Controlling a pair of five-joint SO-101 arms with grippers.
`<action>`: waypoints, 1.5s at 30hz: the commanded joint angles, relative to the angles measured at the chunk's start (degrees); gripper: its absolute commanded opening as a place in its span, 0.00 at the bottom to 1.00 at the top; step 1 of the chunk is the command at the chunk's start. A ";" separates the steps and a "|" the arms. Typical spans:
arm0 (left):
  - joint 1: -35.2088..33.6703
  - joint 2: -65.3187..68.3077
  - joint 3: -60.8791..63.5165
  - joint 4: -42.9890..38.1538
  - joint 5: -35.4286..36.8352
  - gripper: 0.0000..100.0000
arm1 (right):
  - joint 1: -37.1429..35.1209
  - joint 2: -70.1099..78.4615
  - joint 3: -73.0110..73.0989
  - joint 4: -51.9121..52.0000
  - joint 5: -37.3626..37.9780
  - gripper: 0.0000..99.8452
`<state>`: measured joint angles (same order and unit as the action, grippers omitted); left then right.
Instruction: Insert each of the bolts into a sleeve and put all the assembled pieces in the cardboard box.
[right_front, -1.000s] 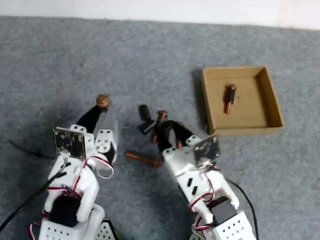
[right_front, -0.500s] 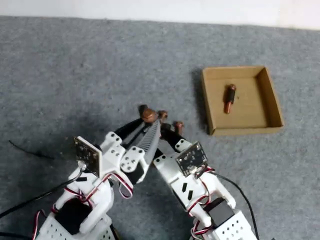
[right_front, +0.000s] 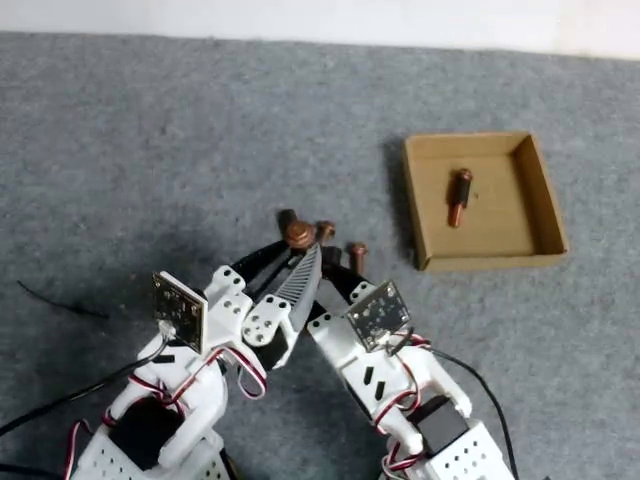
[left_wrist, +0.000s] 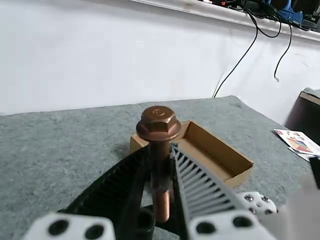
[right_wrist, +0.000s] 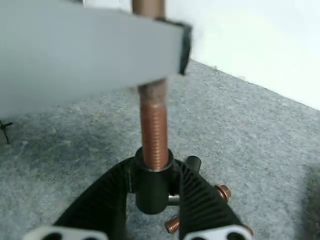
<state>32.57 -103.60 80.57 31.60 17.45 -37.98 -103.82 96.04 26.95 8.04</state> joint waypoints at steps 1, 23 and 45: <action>-2.86 -0.40 -0.40 -0.53 0.35 0.01 | -0.57 -1.36 8.22 0.13 0.79 0.00; -4.97 -0.40 11.65 -1.76 0.35 0.01 | 3.12 -1.36 8.22 -0.04 0.70 0.00; -5.41 -0.40 13.23 -1.58 0.97 0.34 | 3.12 -0.92 8.22 0.31 0.53 0.00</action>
<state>26.68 -103.69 94.37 30.90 17.54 -35.25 -103.74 96.04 27.56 8.04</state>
